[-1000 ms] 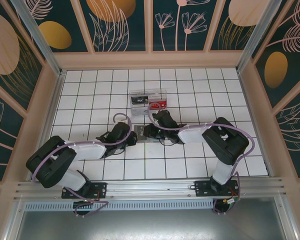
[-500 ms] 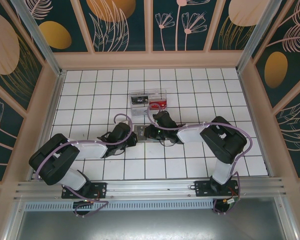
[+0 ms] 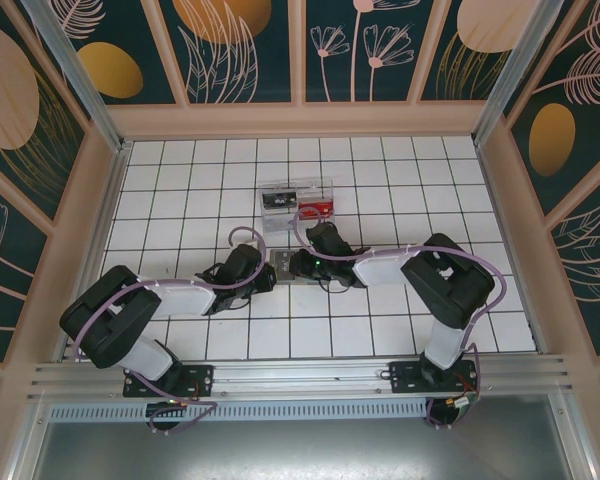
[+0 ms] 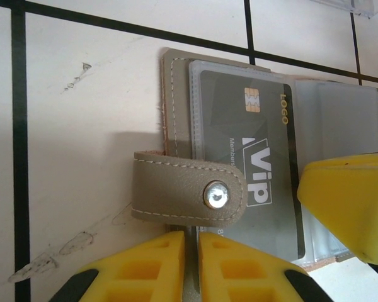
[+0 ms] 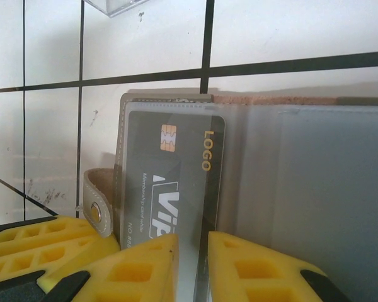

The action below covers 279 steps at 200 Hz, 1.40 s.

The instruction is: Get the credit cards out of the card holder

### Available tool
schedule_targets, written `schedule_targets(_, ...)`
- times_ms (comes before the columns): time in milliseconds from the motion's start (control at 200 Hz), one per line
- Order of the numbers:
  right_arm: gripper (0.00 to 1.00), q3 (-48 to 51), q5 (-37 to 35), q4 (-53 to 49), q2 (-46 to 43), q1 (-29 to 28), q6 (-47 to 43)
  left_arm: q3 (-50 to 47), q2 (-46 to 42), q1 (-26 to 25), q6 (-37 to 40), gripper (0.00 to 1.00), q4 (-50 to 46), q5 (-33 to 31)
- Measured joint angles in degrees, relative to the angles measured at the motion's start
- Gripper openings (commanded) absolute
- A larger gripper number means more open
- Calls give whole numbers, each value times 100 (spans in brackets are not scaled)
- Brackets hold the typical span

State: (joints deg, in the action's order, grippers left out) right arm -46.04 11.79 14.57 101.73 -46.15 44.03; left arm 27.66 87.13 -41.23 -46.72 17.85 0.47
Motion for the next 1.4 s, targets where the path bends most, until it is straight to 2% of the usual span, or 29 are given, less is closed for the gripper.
schedule_targets(641,21,-66,-278,-402,-118,-37,-20,13,7,0,2,16,-7,57)
schedule_targets(1396,16,-66,-81,-341,-63,-33,4,107,122,11,2,14,9,166)
